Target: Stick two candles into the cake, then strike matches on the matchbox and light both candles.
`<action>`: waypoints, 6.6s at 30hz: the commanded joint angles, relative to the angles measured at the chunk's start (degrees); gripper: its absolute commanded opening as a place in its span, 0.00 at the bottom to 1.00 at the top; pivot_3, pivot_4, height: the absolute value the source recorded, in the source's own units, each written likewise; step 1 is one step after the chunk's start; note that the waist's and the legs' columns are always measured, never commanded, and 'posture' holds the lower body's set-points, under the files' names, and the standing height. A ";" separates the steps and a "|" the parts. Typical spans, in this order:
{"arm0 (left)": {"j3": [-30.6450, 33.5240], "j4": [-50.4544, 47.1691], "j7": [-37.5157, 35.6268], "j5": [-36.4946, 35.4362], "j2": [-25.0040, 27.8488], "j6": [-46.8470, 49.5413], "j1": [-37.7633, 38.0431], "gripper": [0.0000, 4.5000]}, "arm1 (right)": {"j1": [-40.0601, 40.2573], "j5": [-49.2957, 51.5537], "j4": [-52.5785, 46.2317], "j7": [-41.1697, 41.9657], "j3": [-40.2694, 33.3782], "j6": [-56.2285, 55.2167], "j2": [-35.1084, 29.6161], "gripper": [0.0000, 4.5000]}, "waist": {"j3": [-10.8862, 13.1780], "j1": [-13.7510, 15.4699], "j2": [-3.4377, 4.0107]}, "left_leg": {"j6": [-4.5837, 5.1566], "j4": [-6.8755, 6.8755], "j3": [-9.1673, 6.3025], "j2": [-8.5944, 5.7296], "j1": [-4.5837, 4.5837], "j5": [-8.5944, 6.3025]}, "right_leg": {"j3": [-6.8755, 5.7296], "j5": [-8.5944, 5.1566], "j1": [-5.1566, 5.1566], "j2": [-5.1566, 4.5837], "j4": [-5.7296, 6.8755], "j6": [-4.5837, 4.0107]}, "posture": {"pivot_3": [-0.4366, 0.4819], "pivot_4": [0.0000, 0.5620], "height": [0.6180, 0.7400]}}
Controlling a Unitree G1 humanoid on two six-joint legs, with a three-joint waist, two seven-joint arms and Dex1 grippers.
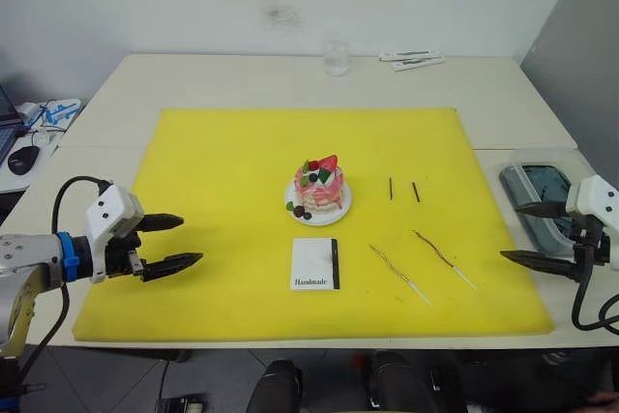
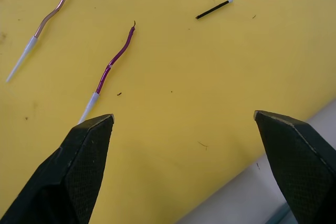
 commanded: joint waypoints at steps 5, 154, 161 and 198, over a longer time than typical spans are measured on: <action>4.01 -1.93 -1.06 -1.52 1.10 -0.28 2.07 1.00 | -0.38 0.48 -0.42 -0.14 -2.88 -1.80 -0.33 1.00 | 0.00 0.01 0.00 | 0.00 0.00 0.00 0.00 0.00 0.00 | 0.01 0.00 0.00 0.00 0.00 0.00 | 0.48 0.27 1.00; -15.12 -21.38 28.53 -47.40 -22.31 31.55 -28.73 1.00 | -36.42 53.19 -22.87 -44.82 4.57 47.90 36.68 0.00 | 0.02 -0.04 0.02 | 0.00 -0.01 -0.10 0.03 -0.09 0.00 | -0.04 -0.01 -0.04 0.10 0.00 -0.02 | 0.48 0.27 1.00; -16.54 -20.78 29.71 -47.54 -25.60 31.87 -30.56 1.00 | -37.00 57.23 -23.00 -49.25 9.21 43.99 37.27 0.00 | 0.02 -0.06 0.02 | -0.01 -0.02 -0.07 0.02 -0.11 0.01 | 0.03 -0.02 -0.09 0.09 0.00 -0.05 | 0.48 0.27 1.00; -17.07 -21.40 27.38 -41.81 -26.13 29.56 -29.64 0.00 | -36.82 61.46 -20.82 -45.92 14.54 38.21 30.61 0.09 | 0.02 -0.03 0.02 | -0.02 -0.04 -0.02 0.01 -0.17 0.01 | 0.08 -0.03 -0.16 0.10 -0.06 -0.05 | 0.48 0.27 1.00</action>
